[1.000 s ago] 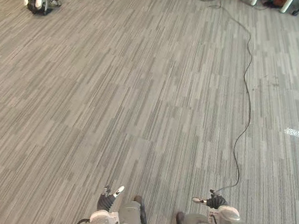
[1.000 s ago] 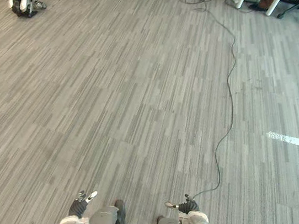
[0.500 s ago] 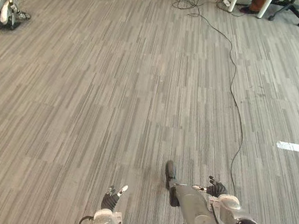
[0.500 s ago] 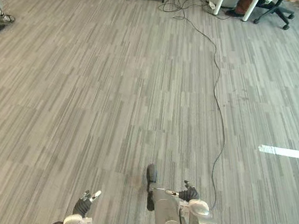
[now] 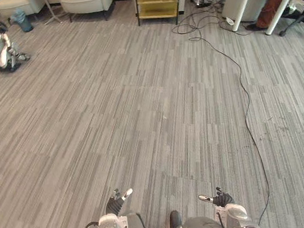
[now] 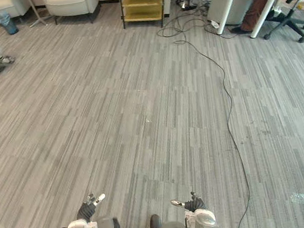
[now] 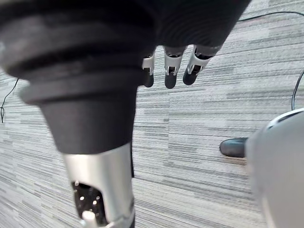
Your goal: Pick up cushions and gather them together orderly.
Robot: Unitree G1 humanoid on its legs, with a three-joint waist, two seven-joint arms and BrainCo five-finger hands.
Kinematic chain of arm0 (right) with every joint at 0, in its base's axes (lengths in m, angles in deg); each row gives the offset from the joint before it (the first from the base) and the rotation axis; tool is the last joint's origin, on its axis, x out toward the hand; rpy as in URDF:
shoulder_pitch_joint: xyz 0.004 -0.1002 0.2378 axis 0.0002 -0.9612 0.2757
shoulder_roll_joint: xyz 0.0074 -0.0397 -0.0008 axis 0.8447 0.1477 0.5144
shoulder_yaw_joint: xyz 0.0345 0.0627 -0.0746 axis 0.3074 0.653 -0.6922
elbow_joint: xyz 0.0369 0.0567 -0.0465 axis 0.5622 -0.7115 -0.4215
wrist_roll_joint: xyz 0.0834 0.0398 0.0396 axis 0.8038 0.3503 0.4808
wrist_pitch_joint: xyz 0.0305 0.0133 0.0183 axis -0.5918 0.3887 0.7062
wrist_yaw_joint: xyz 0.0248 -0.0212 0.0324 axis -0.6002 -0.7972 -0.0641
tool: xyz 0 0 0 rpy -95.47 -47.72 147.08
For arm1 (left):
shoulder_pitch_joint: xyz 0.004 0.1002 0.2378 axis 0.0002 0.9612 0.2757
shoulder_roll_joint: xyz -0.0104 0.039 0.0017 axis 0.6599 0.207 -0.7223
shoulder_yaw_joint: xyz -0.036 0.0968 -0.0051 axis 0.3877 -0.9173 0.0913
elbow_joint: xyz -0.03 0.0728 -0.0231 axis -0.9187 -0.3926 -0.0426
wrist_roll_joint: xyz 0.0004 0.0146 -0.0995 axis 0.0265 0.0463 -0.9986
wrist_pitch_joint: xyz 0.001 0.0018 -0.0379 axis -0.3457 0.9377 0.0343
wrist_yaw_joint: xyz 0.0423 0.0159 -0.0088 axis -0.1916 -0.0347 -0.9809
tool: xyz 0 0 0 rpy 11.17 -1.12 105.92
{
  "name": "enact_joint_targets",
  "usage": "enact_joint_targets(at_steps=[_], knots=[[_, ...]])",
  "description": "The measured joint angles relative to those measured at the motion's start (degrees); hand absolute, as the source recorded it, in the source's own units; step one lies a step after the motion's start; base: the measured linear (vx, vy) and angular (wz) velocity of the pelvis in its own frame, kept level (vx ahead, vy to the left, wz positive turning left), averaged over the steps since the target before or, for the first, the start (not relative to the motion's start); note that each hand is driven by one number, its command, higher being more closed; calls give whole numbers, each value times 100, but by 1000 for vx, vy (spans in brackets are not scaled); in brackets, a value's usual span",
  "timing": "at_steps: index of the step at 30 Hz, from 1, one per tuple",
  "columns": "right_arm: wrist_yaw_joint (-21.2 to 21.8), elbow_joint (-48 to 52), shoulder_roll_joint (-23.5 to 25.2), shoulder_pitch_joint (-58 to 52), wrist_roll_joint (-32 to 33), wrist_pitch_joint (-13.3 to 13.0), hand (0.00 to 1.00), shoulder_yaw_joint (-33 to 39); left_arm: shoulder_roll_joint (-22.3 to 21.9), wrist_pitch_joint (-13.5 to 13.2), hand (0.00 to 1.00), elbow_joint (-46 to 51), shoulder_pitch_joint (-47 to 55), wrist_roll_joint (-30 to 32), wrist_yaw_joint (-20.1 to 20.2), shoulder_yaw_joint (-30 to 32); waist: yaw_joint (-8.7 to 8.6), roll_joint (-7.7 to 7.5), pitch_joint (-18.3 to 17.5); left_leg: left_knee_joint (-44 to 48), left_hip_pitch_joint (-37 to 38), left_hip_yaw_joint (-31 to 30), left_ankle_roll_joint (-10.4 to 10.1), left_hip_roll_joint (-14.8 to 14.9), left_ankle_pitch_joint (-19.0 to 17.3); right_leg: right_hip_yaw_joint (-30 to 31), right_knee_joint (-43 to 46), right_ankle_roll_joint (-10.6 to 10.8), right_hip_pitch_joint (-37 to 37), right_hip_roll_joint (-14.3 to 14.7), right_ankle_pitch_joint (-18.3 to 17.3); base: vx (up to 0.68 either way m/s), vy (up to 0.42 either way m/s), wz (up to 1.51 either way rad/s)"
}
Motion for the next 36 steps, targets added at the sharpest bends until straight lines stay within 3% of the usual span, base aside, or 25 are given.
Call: enact_joint_targets(at_steps=[1,2,4,6,7,9,10,11,12,13,14,15,17,18,19,20,23,26,27,28,30,31,32,33,36], knots=[[-4,0,13,39,-6,-2,0,-17,-4,-9,0,69,70,-14,-2,17,126,12,9,-1980,-61,-48,-54,-324,157,282,-183,110,279,-121,-98,459,135,-98],[-8,0,18,39,-14,0,0,-88,1,-10,0,66,87,-48,-3,31,145,-1,17,-3162,-56,-206,-50,-532,482,415,-286,156,501,-230,-207,562,205,-86],[-19,0,28,33,-35,-3,0,-120,-1,-20,0,68,114,-53,-3,31,173,26,-3,-4467,-90,-347,-197,-692,1007,537,-429,251,814,-330,-431,556,257,-33],[-20,1,13,32,-35,-6,0,-198,-2,-43,0,64,75,-65,7,-10,242,40,-38,-4344,-350,-275,-96,-644,1555,617,-459,377,1083,-401,-771,578,286,-18],[-17,-3,127,40,-40,-6,0,-202,47,-64,0,59,58,-97,7,-9,269,-120,-123,-4260,-338,-240,137,-838,1899,617,-301,342,1116,-611,-977,626,272,-7],[-2,-8,257,15,-50,-18,0,-217,127,-80,0,62,74,-158,11,58,280,-382,-231,-4125,-322,-303,519,-1135,1962,600,642,416,741,-861,-1165,626,258,-11],[4,-16,311,-4,-55,-25,0,-214,178,-82,0,51,89,-159,13,55,275,-482,-287,-3960,-299,-232,667,-1213,1847,609,1361,674,494,-966,-1268,643,231,-5],[19,-64,387,-36,-70,-28,0,-215,276,-78,0,39,67,-154,19,39,250,-674,-300,-3586,-152,-159,814,-1391,1347,690,2794,1304,56,-1150,-1189,639,214,2],[21,-115,406,-51,-105,-28,0,-213,294,-66,0,9,60,-155,10,37,212,-714,-298,-3356,26,-162,836,-1456,1033,847,3837,1975,-312,-1202,-786,621,198,3],[24,-139,411,-56,-121,-29,0,-211,306,-59,0,-13,56,-164,10,25,198,-729,-278,-3285,166,-184,859,-1503,892,882,4392,2167,-473,-1225,-632,581,185,9],[32,-140,394,-99,-169,-39,0,-189,352,-24,0,-51,71,-205,11,-109,150,-752,-264,-3304,646,-234,898,-1641,629,618,5565,1919,-878,-1436,-726,560,175,21],[33,-115,344,-116,-172,-57,0,-197,372,-12,0,-78,93,-259,12,-226,80,-717,-254,-3464,1015,-335,936,-1731,517,279,5893,1511,-1064,-1560,-919,543,156,31],[37,13,301,-176,-171,-114,0,-179,375,-10,0,-119,43,-275,12,-370,1,-658,-228,-3871,1647,-500,970,-1814,423,-215,5657,1064,-1441,-1654,-1314,525,109,41],[44,30,270,-169,-170,-130,0,-131,366,0,0,-151,39,-274,14,-414,-73,-639,-216,-4039,2017,-647,1022,-1805,346,-571,4909,907,-1817,-1617,-1568,497,55,46],[44,30,260,-171,-170,-137,0,-110,361,0,0,-154,37,-274,14,-420,-88,-642,-214,-4093,2140,-687,1015,-1803,308,-636,4575,892,-1970,-1597,-1583,603,25,60],[43,30,211,-167,-170,-144,0,-88,334,5,0,-160,42,-273,14,-435,-141,-628,-206,-4218,2391,-816,989,-1799,223,-676,3595,881,-2233,-1526,-1433,556,-17,62],[37,12,158,-160,-156,-127,0,-75,284,8,0,-164,53,-264,8,-394,-231,-614,-150,-4485,3001,-1139,813,-1733,-112,-458,785,979,-2464,-1297,-109,636,-77,58],[43,30,204,-158,-161,-122,0,-66,252,6,0,-234,102,-221,17,-381,-357,-673,-158,-4321,3563,-1579,461,-1657,-628,-331,479,849,-2479,-1297,164,699,-209,69],[46,32,217,-162,-163,-123,0,55,243,7,0,-326,134,-187,17,-336,-396,-599,-176,-3990,3646,-1770,364,-1516,-779,-343,680,644,-2388,-1215,769,726,-287,88],[54,4,207,-183,-168,-118,0,147,172,7,0,-411,131,-138,22,-281,-395,-396,-281,-3267,3426,-1854,245,-1322,-833,-423,909,525,-2348,-1091,1084,708,-310,70],[121,15,-43,-195,-170,-106,0,124,-30,13,0,-476,167,-57,22,-105,-376,49,-354,-1105,2552,-1487,-485,-746,-227,-657,975,411,-1985,-720,916,827,-322,24],[142,17,-166,-204,-164,-97,0,51,-136,12,0,-519,208,-39,52,55,-283,229,-316,196,1979,-906,-469,-188,410,-635,679,307,-1627,-445,813,686,-233,-26],[142,-6,-194,-200,-154,-77,0,42,-138,13,0,-522,191,-39,68,64,-208,335,-310,676,1793,-444,-267,128,320,-574,503,277,-1346,-326,817,541,-176,-44],[145,-35,-184,-206,-149,-48,0,41,-132,12,0,-489,179,-44,77,92,-164,277,-264,927,1617,-78,-136,294,176,-502,304,244,-1052,-293,795,486,-166,-38],[145,-41,-112,-185,-128,-24,0,25,-129,-27,0,-305,188,-42,118,166,-116,159,-188,518,1096,260,-151,325,-247,-319,-204,222,-307,-336,776,521,-78,-26]])
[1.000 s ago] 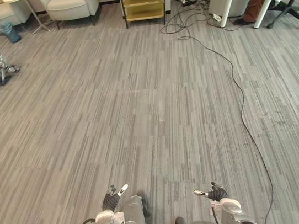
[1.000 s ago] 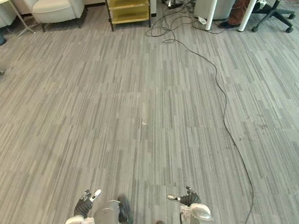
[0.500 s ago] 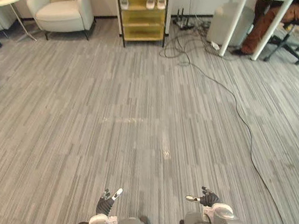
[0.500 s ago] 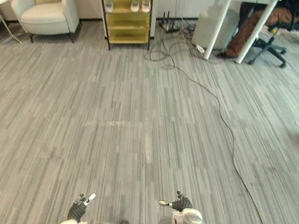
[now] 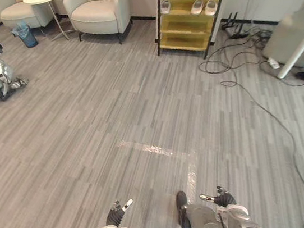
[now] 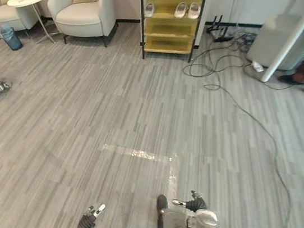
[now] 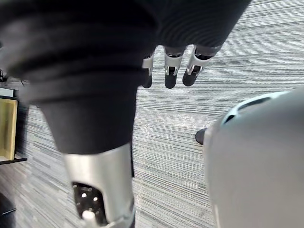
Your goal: Pick up cushions and gather them together orderly.
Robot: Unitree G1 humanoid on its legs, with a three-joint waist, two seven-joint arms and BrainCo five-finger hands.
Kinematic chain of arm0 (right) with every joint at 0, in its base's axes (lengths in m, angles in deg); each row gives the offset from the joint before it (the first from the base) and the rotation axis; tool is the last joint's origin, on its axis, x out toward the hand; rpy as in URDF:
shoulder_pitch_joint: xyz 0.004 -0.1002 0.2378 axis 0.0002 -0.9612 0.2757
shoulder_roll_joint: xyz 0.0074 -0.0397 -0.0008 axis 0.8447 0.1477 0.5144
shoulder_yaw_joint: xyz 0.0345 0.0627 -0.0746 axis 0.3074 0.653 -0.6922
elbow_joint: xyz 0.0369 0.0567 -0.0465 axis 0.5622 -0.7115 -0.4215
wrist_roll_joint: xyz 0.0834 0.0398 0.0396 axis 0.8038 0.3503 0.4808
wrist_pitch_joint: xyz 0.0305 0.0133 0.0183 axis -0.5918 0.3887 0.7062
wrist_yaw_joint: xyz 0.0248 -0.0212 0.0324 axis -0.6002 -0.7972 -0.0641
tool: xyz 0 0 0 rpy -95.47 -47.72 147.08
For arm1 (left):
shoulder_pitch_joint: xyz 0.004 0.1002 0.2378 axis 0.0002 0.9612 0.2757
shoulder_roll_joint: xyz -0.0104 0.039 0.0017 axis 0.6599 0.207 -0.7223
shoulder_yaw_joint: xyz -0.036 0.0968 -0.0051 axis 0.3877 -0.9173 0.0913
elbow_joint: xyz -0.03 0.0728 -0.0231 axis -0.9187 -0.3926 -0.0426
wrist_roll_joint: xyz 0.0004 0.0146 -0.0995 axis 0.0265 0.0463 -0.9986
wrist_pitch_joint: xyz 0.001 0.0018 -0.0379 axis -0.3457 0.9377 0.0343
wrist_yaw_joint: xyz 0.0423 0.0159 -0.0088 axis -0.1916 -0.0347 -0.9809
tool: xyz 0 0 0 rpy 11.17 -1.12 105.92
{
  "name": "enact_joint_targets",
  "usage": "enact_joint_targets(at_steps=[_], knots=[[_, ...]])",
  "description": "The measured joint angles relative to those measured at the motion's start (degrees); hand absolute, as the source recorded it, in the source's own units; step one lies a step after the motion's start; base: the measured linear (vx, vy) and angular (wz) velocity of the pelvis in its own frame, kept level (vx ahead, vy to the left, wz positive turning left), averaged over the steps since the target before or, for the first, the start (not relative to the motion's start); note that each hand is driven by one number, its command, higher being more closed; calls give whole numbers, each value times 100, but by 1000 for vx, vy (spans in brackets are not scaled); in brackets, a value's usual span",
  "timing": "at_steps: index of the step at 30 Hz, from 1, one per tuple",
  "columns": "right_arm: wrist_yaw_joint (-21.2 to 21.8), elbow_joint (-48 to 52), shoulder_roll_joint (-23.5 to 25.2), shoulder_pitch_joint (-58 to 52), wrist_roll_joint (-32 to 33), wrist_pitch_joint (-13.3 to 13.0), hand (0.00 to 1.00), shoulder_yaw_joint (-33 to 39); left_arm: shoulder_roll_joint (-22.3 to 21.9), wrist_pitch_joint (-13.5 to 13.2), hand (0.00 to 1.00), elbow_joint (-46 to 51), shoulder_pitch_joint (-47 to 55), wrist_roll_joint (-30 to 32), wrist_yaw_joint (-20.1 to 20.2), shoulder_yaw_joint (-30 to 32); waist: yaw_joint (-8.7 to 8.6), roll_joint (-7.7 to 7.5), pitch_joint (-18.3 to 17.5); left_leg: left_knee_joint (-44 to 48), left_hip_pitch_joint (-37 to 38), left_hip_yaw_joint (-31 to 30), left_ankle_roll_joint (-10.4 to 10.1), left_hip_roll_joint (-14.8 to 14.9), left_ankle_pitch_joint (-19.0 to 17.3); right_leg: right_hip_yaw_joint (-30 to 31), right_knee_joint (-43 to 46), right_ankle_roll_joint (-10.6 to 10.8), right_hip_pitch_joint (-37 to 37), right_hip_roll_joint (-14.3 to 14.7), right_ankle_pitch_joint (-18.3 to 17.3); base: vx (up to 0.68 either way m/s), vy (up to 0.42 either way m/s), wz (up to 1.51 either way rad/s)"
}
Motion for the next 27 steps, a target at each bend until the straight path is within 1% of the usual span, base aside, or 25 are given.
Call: enact_joint_targets(at_steps=[1,2,3,4,5,6,8,11,13,14,15,16,17,18,19,20,21,22,23,24,25,27], knots=[[0,8,25,27,78,0,0,0,13,-12,0,81,-3,2,12,2,38,-20,12,-546,-244,31,9,-7,-145,62,-163,13,176,-33,-18,483,82,-28],[-3,49,52,71,114,-1,0,22,55,-24,0,161,-55,4,11,-4,69,-97,83,-1619,-552,-122,27,-194,-196,116,-234,152,332,-189,-174,434,119,-16],[-6,56,55,76,123,-6,0,45,77,-22,0,161,-104,4,10,-18,73,-135,101,-2512,-651,-453,-2,-425,-90,105,-220,242,391,-327,-281,360,183,-2],[-9,55,54,75,127,-7,0,50,89,-26,0,162,-115,4,6,-23,75,-163,125,-3091,-663,-727,-26,-583,76,106,-196,310,451,-419,-363,725,483,8],[-53,44,293,-46,124,-30,0,-9,386,-32,0,116,-181,-17,-4,-152,135,-591,166,-3598,-373,-1278,270,-1386,891,233,292,756,777,-1005,-1177,730,473,-12],[-53,45,347,-43,123,-30,0,-9,419,-31,0,88,-192,-13,3,-154,178,-660,122,-3422,-350,-1159,354,-1379,751,323,354,794,794,-1048,-1215,803,466,-30],[-51,46,385,-43,122,-31,0,-117,450,-28,0,-7,-206,-9,5,-204,188,-720,46,-3244,-302,-1027,423,-1388,631,423,391,784,809,-1107,-1213,316,127,-33],[-47,44,451,-24,118,-32,0,-123,514,-21,0,-108,-301,-10,4,-368,184,-697,48,-3092,-143,-1051,557,-1441,521,454,687,735,796,-1170,-1223,197,59,-26],[-42,14,437,-23,114,-32,0,-112,448,2,0,-120,-324,-9,3,-395,241,-566,10,-3275,101,-1048,531,-1419,236,623,1325,942,495,-1193,-1331,54,56,-75],[-36,-10,391,28,90,-10,0,-114,407,17,0,-134,-292,-8,2,-371,257,-555,-5,-3677,510,-762,537,-1429,200,724,2243,1006,84,-1273,-1453,22,73,-115],[-34,11,365,15,85,-9,0,-121,407,19,0,-162,-138,-5,6,-450,156,-596,-157,-3941,697,-567,567,-1477,280,486,2720,979,-205,-1421,-1434,5,68,-103],[-34,19,339,0,84,-13,0,-120,402,21,0,-177,-116,-5,7,-503,77,-563,-261,-3987,738,-526,588,-1489,302,324,2802,959,-279,-1488,-1440,93,38,-67],[-36,15,310,-53,82,-16,0,-114,373,24,0,-222,-85,-3,6,-589,22,-483,-407,-4133,870,-385,621,-1471,326,18,2676,834,-275,-1577,-1605,111,18,-52],[-36,11,306,-61,79,-12,0,-119,376,24,0,-287,-103,-3,6,-611,29,-473,-442,-4166,913,-306,619,-1426,339,-177,2445,809,-272,-1534,-1708,119,3,-50],[-36,11,309,-60,78,-11,0,-120,385,25,0,-324,-108,-3,6,-627,28,-485,-441,-4163,909,-304,619,-1390,339,-284,2296,801,-279,-1480,-1720,43,-20,-31],[-38,-3,364,-113,73,-3,0,-114,451,29,0,-373,-144,-1,4,-662,17,-613,-449,-4133,878,-329,561,-1402,380,-467,1773,671,-287,-1331,-1506,50,-81,11],[-41,-65,386,-150,71,2,0,33,538,40,0,-404,-243,11,10,-760,-35,-710,-419,-4131,867,-579,527,-1467,406,-536,1527,767,-170,-1234,-1353,61,-89,21],[-43,-91,386,-165,73,6,0,67,532,39,0,-404,-260,11,14,-774,-42,-709,-422,-4139,868,-614,518,-1463,422,-548,1485,751,-135,-1216,-1338,69,-97,37],[-48,-199,376,-259,72,30,0,169,505,33,0,-403,-258,17,13,-786,-57,-755,-473,-4179,883,-719,504,-1430,441,-573,1264,739,-5,-1163,-1289,38,-49,19],[-50,-206,341,-347,82,35,0,287,485,30,0,-404,-260,17,12,-783,-43,-708,-471,-4274,934,-738,457,-1404,485,-597,1006,760,128,-1103,-1189,37,-76,9],[-51,-204,337,-362,72,34,0,303,482,31,0,-427,-236,22,16,-783,-35,-649,-475,-4417,1014,-729,429,-1382,555,-589,694,750,277,-1024,-1008,17,-46,-8],[-52,-204,318,-373,65,36,0,370,440,32,0,-513,-227,48,12,-762,-38,-580,-488,-4597,1089,-711,407,-1383,640,-557,296,717,436,-934,-773,5,-38,-14]])
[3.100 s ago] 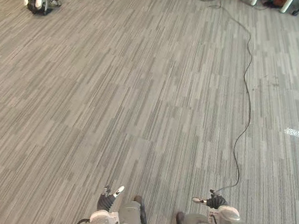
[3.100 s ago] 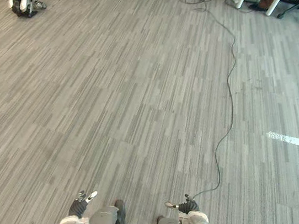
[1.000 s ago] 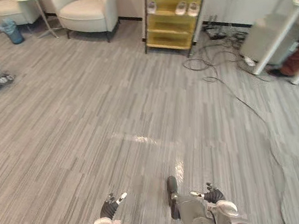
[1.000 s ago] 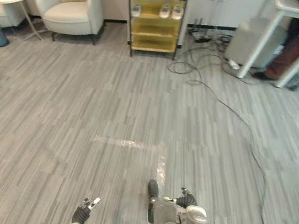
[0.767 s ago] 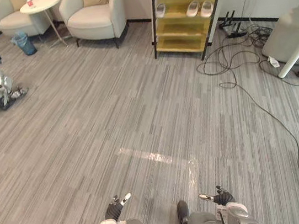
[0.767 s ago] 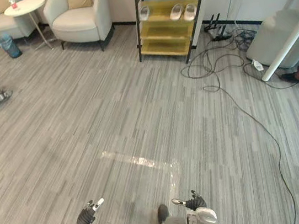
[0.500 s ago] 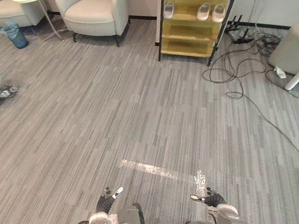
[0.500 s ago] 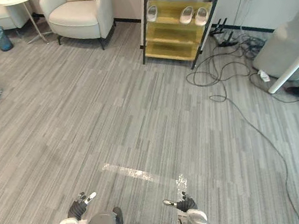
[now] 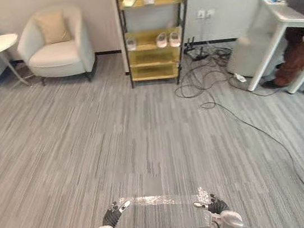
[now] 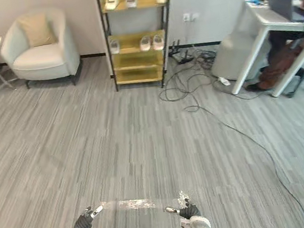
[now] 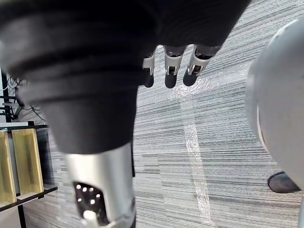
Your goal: Pick up cushions and gather them together orderly.
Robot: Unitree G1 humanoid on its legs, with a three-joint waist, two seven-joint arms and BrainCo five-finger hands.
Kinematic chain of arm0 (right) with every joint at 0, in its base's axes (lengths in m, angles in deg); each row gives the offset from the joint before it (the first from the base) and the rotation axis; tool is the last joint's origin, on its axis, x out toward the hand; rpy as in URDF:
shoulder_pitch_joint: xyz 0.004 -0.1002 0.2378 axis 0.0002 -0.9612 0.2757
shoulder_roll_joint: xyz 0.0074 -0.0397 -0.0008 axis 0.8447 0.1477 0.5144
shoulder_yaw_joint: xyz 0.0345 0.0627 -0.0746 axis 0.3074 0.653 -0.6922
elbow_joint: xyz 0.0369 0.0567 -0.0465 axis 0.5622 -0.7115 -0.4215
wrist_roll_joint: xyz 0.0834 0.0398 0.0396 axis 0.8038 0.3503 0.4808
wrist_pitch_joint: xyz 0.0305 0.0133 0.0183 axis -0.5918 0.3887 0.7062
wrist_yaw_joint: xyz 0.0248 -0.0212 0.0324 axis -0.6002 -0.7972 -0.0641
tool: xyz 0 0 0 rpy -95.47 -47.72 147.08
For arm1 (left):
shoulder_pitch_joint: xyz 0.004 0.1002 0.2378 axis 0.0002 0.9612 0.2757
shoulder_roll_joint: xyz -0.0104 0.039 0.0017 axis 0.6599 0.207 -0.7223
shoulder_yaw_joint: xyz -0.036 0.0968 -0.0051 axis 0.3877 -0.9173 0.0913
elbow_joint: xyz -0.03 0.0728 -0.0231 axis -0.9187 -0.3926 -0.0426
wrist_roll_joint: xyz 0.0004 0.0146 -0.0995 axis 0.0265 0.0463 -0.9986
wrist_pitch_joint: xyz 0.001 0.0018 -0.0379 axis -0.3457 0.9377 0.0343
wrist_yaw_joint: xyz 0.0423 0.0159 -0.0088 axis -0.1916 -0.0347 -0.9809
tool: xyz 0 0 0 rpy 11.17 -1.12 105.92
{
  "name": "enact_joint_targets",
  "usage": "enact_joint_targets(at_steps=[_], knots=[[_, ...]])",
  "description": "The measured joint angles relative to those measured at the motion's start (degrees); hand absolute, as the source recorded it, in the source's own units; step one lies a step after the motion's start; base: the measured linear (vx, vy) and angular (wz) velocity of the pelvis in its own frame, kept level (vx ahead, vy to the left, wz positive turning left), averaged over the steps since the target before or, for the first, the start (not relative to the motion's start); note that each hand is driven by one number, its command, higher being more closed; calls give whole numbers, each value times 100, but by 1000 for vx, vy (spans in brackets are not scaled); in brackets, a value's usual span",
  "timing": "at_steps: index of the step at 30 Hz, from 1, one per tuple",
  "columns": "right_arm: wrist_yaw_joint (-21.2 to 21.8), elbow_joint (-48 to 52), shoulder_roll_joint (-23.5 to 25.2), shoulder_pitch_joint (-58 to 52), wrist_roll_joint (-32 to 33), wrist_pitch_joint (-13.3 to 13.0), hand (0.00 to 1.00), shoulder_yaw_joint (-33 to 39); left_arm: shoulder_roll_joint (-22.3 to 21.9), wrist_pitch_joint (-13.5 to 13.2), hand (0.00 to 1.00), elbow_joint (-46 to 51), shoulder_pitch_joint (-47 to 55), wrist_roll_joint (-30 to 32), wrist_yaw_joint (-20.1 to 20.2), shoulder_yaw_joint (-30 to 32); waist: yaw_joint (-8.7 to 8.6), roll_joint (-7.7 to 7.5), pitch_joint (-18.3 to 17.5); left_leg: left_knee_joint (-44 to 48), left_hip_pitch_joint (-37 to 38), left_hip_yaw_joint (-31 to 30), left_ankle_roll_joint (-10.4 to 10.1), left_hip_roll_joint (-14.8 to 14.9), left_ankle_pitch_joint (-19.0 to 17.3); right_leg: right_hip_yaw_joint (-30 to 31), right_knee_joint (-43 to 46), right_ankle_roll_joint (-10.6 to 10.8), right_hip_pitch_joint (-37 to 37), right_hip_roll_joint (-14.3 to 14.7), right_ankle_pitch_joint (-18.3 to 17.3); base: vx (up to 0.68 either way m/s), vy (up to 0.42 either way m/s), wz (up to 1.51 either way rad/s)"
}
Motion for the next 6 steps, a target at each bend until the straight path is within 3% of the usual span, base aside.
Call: enact_joint_targets(at_steps=[6], knots=[[-4,6,28,-34,-206,9,0,137,-25,-3,0,-18,54,23,2,24,38,-58,8,-356,285,107,-21,-20,175,121,-469,-27,273,69,318,-60,-12,-11]])
